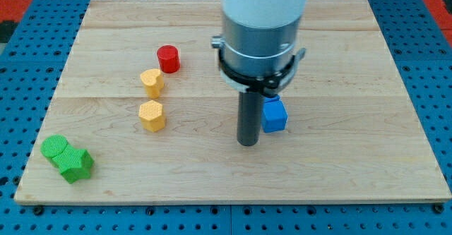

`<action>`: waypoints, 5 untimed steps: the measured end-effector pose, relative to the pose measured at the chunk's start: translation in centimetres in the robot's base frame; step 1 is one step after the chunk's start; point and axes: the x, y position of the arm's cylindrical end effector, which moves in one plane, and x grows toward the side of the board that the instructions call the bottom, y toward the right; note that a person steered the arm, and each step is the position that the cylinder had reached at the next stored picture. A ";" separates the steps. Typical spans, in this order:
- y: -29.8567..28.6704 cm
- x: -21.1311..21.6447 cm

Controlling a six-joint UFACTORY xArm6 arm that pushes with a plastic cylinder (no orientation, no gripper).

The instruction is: Slide both the blue blocks to the bottom right side of the red star

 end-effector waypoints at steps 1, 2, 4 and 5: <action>2.7 1.3; 6.4 2.2; 5.1 -3.5; 3.4 -4.1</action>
